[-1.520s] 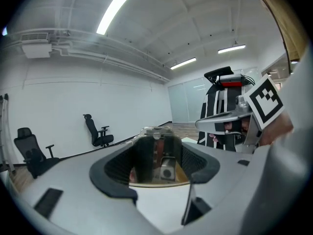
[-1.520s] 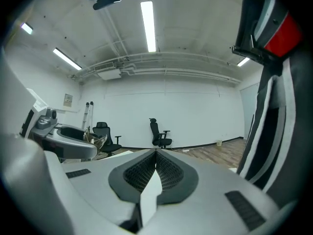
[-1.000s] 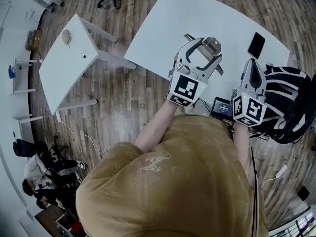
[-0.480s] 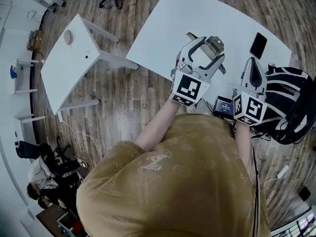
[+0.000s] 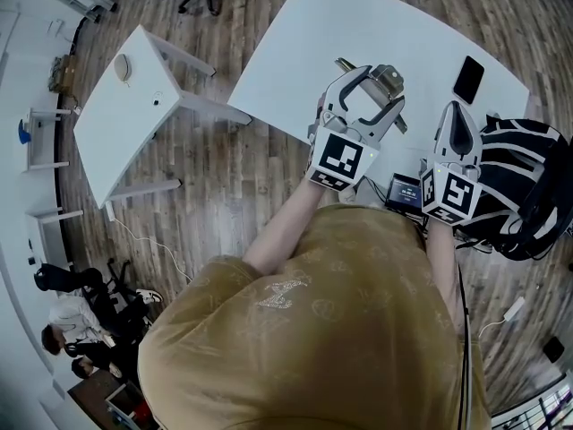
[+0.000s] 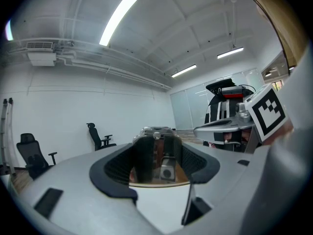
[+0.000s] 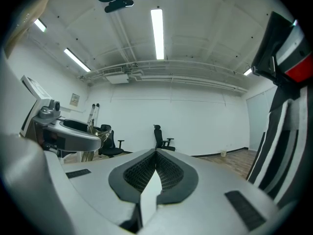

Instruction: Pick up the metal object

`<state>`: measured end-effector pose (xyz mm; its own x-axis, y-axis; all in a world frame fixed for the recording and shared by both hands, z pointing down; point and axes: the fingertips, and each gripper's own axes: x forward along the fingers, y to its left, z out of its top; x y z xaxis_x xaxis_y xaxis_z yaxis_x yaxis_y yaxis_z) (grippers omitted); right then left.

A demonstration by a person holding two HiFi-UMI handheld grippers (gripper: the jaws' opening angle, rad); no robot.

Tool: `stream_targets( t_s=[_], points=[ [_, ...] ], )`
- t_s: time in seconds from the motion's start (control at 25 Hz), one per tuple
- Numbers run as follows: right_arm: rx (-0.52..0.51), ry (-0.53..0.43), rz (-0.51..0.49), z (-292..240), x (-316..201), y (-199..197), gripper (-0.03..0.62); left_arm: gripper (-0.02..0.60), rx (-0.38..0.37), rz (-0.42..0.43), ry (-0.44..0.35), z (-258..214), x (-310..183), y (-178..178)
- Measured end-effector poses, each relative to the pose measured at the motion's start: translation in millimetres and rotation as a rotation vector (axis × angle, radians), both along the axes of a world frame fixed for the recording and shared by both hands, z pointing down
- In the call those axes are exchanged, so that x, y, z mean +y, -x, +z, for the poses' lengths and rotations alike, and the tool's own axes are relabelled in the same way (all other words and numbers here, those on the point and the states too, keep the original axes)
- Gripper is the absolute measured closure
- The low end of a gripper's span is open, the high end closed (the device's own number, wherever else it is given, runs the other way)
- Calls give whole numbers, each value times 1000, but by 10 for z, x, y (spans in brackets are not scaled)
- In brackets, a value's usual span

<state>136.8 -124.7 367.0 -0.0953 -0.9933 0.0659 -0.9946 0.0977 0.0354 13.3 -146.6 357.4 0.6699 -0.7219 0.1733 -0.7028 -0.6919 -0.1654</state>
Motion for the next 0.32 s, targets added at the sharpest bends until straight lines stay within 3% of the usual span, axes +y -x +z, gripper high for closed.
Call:
stream_targets(
  t_s=[0.32],
  points=[
    [15, 13, 6, 36, 2, -8, 586, 290, -5, -1, 15, 60, -11, 8]
  ],
)
